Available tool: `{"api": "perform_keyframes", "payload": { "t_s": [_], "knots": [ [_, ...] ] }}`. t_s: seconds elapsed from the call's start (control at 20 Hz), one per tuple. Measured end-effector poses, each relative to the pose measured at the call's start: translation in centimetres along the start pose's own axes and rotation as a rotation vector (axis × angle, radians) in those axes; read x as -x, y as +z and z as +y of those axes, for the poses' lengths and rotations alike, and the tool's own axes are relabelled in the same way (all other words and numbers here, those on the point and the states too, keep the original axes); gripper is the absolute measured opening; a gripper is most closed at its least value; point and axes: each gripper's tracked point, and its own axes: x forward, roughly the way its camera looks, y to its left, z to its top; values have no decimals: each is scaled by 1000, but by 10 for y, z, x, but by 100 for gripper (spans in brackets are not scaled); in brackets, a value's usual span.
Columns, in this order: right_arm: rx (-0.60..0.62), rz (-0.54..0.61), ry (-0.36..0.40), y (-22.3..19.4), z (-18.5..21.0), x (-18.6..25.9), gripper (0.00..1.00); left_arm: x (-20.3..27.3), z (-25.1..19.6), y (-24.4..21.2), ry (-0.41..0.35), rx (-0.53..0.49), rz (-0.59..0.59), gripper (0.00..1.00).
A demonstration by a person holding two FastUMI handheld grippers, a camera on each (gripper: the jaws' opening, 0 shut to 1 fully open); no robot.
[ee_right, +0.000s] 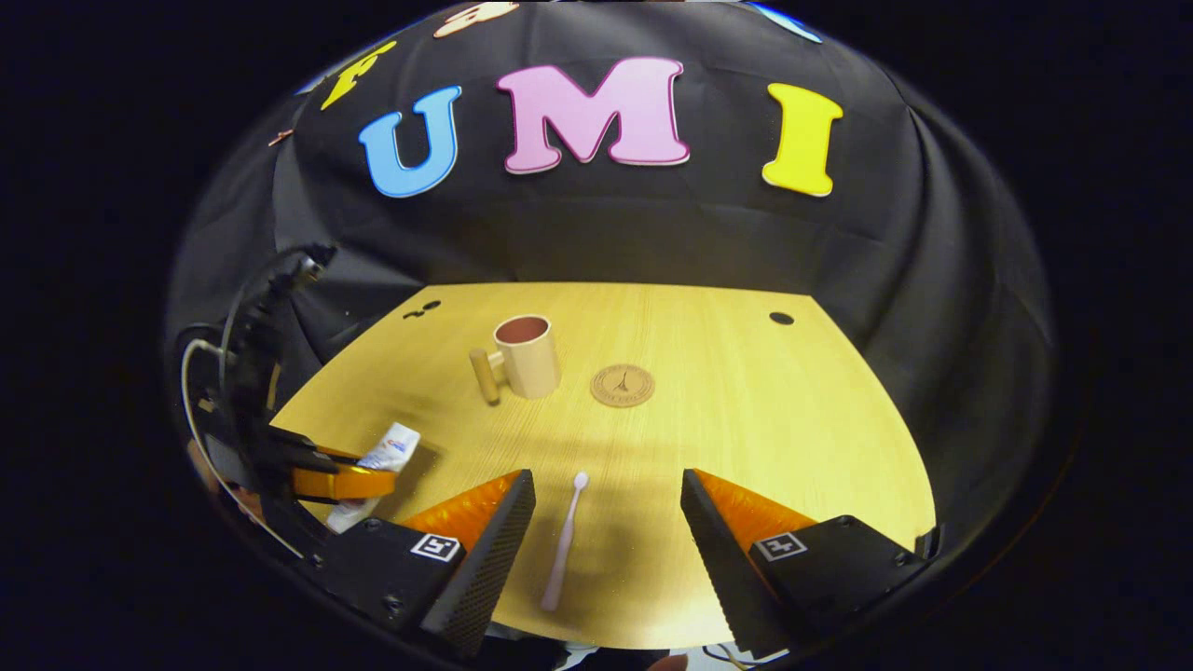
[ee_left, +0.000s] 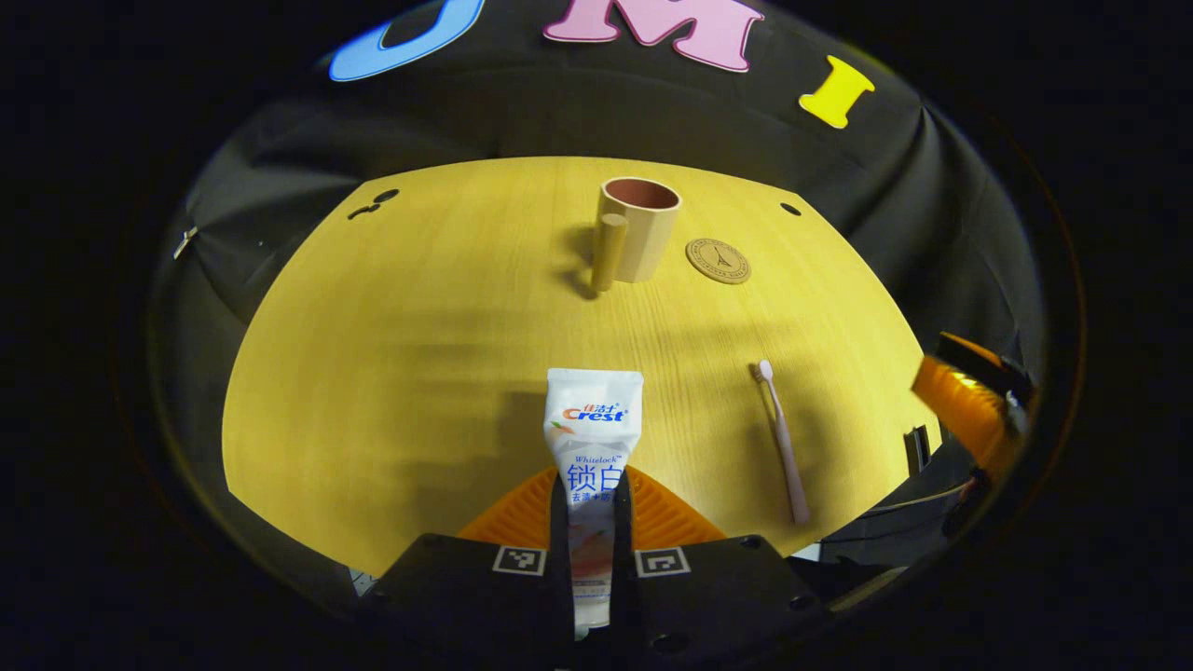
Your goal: Put the toothbrush and toothpaste on the desktop into the cup, then pick up the cup and place it on the coaster on the desktop.
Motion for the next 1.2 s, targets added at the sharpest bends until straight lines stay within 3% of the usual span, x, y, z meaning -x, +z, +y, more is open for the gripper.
{"api": "perform_keyframes", "payload": {
  "t_s": [0.2,0.25,0.3,0.75,0.8,0.85,0.95,1.1,1.2],
  "knots": [
    [18,101,-18,-31,16,-28,97,17,29,-8,4,-15,-3,20],
    [15,135,-25,-42,21,-35,98,19,35,-10,3,-16,1,15],
    [9,162,-25,-48,25,-39,97,17,38,-13,1,-14,4,20],
    [43,340,-85,-95,29,-79,97,18,71,-35,0,14,12,20],
    [53,354,-93,-98,27,-81,96,19,74,-36,1,13,11,15],
    [52,371,-99,-101,26,-83,96,19,75,-36,2,15,10,20],
    [24,394,-98,-104,27,-86,95,19,74,-36,2,23,2,20],
    [-11,408,-78,-104,32,-88,85,19,74,-38,5,44,-10,20],
    [-23,429,-77,-107,34,-89,71,18,73,-40,7,57,-8,20]
  ]
}}
